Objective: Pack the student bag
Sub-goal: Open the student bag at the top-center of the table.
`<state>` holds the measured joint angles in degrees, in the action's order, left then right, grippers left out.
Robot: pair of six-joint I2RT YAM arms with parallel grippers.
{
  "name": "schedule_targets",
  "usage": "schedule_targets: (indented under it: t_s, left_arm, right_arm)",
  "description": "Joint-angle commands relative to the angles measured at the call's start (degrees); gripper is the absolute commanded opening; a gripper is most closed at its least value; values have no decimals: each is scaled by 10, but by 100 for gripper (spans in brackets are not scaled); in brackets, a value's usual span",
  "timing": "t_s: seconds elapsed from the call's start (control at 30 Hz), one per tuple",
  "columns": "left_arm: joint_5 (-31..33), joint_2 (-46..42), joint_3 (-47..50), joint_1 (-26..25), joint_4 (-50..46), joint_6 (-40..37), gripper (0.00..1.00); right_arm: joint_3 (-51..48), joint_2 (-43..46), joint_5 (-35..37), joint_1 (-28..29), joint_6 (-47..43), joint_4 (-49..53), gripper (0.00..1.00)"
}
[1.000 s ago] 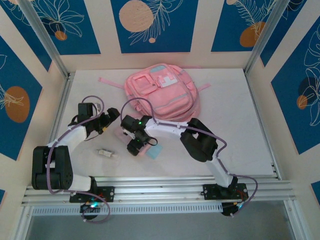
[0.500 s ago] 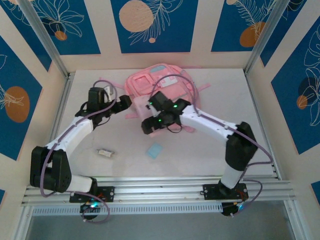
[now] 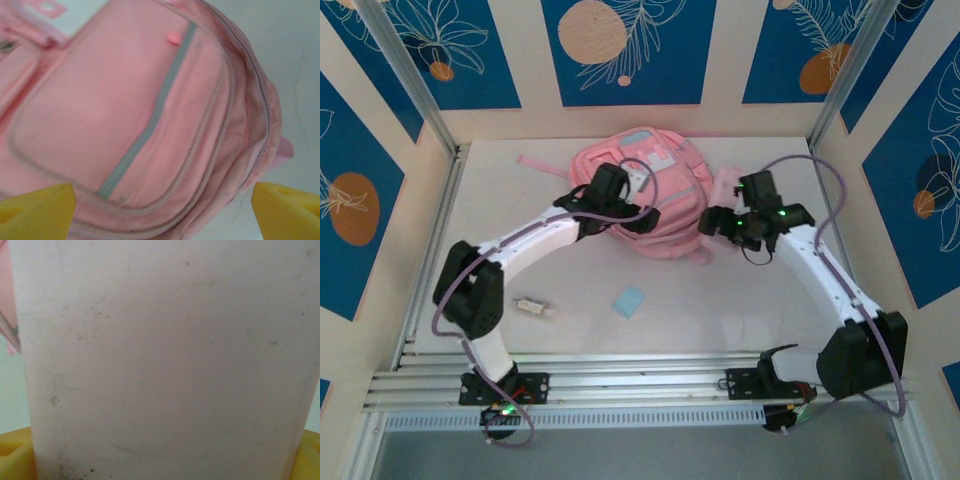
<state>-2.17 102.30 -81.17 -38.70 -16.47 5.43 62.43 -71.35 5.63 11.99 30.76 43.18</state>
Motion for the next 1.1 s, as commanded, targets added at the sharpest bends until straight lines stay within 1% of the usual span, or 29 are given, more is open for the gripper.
schedule_targets:
  t_s: [0.0,0.13,0.27,0.43,0.5,0.57,0.6,0.63,0.67,0.7,0.73,0.77,0.8,0.87,0.97,1.03,1.07]
  left_arm:
    - [36,54,-67,-17,-75,-98,88]
    - [29,125,-149,-26,-142,-144,84]
    - [56,173,-190,-28,-168,-177,84]
    - [101,209,-201,-28,-157,-202,83]
    - [110,225,-212,-27,-159,-210,83]
    - [118,238,-219,-28,-160,-214,80]
    - [120,243,-221,-27,-160,-214,74]
    - [120,246,-222,-26,-158,-215,62]
    - [120,246,-221,-26,-156,-214,48]
    - [118,246,-222,-26,-156,-214,37]
    - [113,244,-223,-26,-158,-211,20]
    - [110,241,-226,-25,-160,-204,0]
    - [100,233,-227,-24,-164,-195,0]
    - [53,214,-233,-15,-175,-162,0]
    - [-44,175,-240,12,-174,-83,0]
    - [-105,149,-240,36,-161,-30,0]
    - [-125,140,-240,45,-155,-10,0]
  right_arm:
    - [-29,48,-59,-47,3,-9,81]
    - [-59,80,-78,-91,0,-12,80]
    - [-82,93,-103,-121,0,-16,80]
    - [-97,97,-124,-132,3,-25,80]
    - [-98,97,-127,-133,3,-27,80]
    - [-97,97,-128,-133,4,-27,79]
    - [-95,97,-128,-133,4,-28,79]
    - [-94,97,-127,-133,4,-28,79]
    - [-92,96,-128,-133,4,-27,79]
    - [-91,96,-129,-133,5,-27,78]
    - [-90,95,-132,-133,5,-27,77]
    - [-89,94,-135,-133,5,-28,77]
    - [-88,94,-141,-132,4,-28,76]
    - [-88,92,-151,-129,5,-31,76]
    - [-87,84,-165,-117,4,-38,76]
    - [-84,74,-165,-99,3,-42,76]
    - [-84,68,-164,-91,4,-44,76]
